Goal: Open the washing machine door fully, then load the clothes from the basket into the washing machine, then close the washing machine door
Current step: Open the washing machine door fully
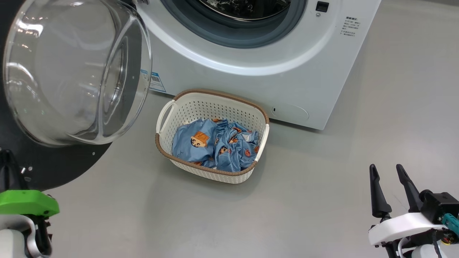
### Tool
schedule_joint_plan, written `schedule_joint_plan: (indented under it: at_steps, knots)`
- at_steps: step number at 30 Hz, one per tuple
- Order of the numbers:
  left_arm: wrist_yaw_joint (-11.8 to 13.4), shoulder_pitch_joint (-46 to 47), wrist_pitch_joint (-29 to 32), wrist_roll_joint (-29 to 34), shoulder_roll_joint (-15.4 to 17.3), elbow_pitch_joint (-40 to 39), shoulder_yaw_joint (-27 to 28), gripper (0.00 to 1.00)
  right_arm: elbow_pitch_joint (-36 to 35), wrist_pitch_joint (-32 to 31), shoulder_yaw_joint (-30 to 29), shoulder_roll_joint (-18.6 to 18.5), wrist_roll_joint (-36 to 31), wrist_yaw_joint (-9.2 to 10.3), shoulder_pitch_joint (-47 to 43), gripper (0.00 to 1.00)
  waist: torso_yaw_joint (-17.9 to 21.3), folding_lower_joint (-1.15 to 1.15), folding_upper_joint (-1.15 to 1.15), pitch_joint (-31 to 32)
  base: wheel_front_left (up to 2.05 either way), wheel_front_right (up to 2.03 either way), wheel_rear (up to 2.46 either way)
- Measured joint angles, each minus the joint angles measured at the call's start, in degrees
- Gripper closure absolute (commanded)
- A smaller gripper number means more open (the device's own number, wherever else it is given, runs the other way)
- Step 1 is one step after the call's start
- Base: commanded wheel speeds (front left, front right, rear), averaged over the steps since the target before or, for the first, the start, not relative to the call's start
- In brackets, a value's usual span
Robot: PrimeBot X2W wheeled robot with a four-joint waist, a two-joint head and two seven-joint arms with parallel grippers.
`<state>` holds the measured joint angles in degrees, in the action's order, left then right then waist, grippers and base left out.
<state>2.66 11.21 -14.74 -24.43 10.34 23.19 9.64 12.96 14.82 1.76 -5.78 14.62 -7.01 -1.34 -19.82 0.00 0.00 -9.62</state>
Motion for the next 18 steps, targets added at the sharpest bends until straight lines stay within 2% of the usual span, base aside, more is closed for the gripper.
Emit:
schedule_joint_plan:
  at_steps: [8,18]
  knots:
    - [0.48,2.68,0.00,-0.87,1.98,3.24,3.15,1.00,-0.83,0.00,-0.12,-0.71,0.59,0.00,1.22,0.00,1.53,0.00,0.00,-1.99,0.00,0.00,0.00]
    - [0.51,7.00,0.00,-2.60,2.16,5.67,5.49,1.00,-1.82,0.00,-0.79,-1.99,0.59,0.00,2.13,0.00,2.63,0.00,0.00,-5.29,0.00,0.00,0.00]
